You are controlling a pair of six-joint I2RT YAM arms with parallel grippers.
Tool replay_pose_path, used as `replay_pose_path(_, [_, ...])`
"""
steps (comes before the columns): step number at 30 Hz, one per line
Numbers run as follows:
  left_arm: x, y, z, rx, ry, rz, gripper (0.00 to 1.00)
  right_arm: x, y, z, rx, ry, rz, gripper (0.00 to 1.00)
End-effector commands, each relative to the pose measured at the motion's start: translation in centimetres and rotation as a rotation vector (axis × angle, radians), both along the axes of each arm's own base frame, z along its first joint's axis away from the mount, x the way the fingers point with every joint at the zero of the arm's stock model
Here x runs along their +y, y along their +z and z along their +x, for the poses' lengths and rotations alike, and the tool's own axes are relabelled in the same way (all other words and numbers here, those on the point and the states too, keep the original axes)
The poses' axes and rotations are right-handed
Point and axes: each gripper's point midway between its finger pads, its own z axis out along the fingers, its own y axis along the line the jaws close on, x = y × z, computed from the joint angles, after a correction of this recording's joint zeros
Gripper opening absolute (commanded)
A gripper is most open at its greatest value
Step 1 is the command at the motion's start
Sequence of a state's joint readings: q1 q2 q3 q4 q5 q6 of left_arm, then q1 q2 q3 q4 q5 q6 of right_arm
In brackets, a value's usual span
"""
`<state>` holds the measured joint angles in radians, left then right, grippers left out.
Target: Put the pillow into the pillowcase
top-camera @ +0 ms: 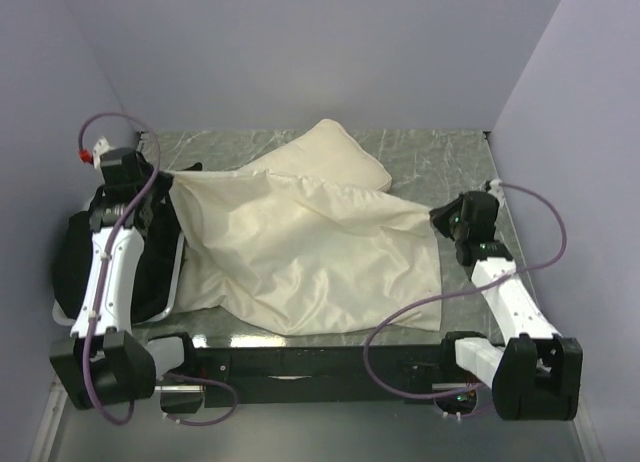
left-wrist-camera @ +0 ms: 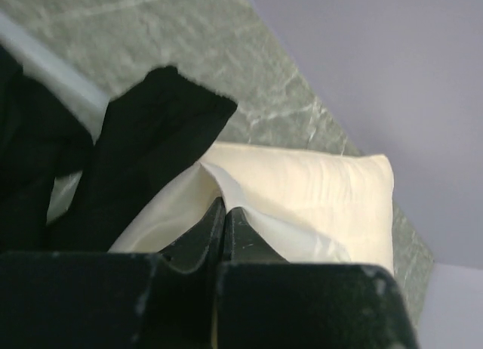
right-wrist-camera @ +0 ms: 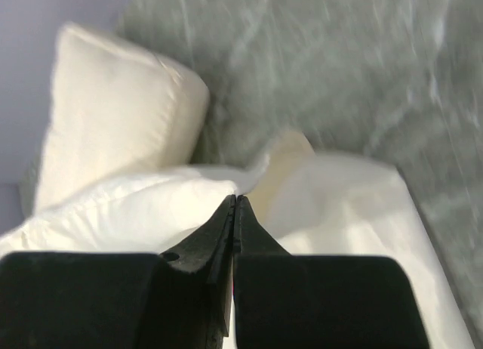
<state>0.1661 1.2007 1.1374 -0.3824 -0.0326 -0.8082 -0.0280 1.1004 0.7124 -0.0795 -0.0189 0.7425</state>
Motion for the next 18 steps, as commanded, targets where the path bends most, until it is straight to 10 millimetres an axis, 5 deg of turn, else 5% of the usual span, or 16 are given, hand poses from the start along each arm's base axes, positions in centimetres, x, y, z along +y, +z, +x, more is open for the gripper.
replay_pose_path(1, [-1.6,-2.1,-3.1,-0.027,-0.005,-0.084,0.01,1.1,-3.5,-3.5,-0.001,0.032,0.035,0.0])
replay_pose_path(6, [-0.1,-5.2,-7.2,0.004,0.097,-0.068,0.03,1.3,-4.8,-6.3,-0.017,0.046,0.027,0.0])
replay_pose_path(10, [-2.1,-5.7,-6.7,-0.022,-0.047,-0.065,0.23,4.1,-2.6,-6.4,-0.078,0.134,0.002,0.0])
replay_pose_path(12, [-3.4,-4.5,-6.0,-0.04,-0.128,-0.03,0.38,6.5,-0.9,-6.0,-0.08,0.201,-0.043,0.0])
replay_pose_path(13, [-5.1,-4.5,-5.8,-0.013,-0.189,0.012,0.55,7.1,-0.7,-5.7,-0.068,0.214,-0.056,0.0])
replay_pose_path(16, [-7.2,-1.1,-5.7,-0.05,-0.236,0.138,0.81,9.5,-1.3,-5.1,-0.025,0.282,-0.052,0.0])
replay_pose_path(18, [-8.1,1.2,-5.8,-0.098,-0.267,0.164,0.86,10.8,-1.2,-5.1,-0.045,0.312,-0.033,0.0])
